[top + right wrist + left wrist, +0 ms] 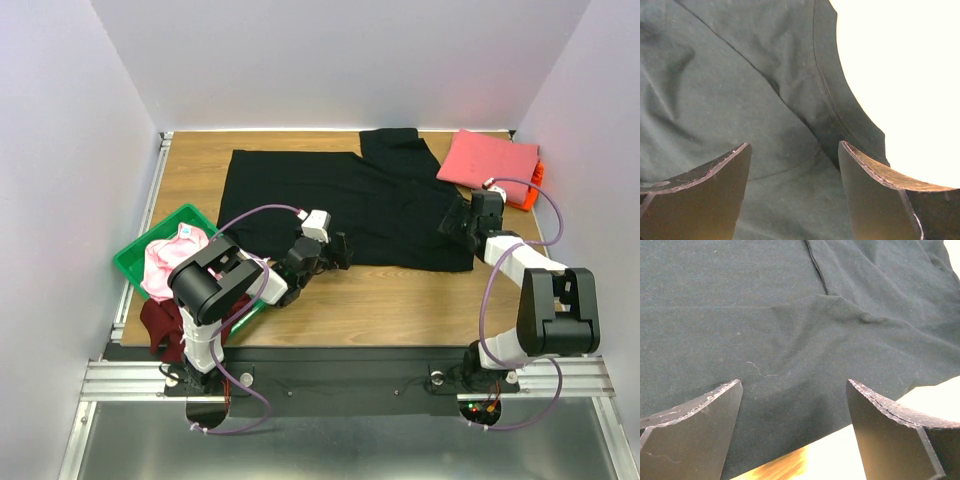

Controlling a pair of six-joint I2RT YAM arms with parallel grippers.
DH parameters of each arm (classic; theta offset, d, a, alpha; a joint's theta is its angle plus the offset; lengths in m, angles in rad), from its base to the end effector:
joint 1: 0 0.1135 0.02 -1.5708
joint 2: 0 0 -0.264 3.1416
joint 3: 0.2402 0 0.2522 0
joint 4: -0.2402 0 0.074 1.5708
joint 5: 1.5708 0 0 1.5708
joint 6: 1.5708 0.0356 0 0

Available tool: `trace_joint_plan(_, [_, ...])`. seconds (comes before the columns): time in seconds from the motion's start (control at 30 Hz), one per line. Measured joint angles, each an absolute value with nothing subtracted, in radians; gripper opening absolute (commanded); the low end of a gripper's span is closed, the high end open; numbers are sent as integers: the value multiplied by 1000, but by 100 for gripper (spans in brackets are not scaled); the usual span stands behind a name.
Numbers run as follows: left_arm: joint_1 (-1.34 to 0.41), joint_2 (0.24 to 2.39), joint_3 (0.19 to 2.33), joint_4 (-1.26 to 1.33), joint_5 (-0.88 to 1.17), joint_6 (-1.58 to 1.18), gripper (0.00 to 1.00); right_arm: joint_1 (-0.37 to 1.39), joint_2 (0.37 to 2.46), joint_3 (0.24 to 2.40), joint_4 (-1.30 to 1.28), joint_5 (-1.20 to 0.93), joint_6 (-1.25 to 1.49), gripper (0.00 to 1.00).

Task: Fold and stack the t-shirts
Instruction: Fold the tshirt

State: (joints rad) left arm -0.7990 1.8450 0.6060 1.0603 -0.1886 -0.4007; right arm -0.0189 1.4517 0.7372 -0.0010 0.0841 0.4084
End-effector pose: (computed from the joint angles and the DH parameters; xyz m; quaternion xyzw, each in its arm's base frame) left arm 0.2386 -0.2356 0.1362 0.0920 0.7608 -0.3007 0.5677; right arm 0.2955 -0.0086 0.1886 0.2098 0.8848 0.0427 0.4139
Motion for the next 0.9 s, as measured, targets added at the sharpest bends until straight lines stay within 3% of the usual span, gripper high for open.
trace_joint_plan(0.37, [-799, 1845, 576, 1105, -187, -400, 97, -54, 1493, 736, -7, 117, 416, 69])
trace_joint_plan(0.53, [-799, 1842, 561, 1121, -188, -400, 97, -61, 1533, 736, -16, 136, 419, 57])
trace_joint_plan(0.9, [-799, 1815, 525, 1132, -181, -408, 97, -75, 1553, 738, -27, 162, 419, 56])
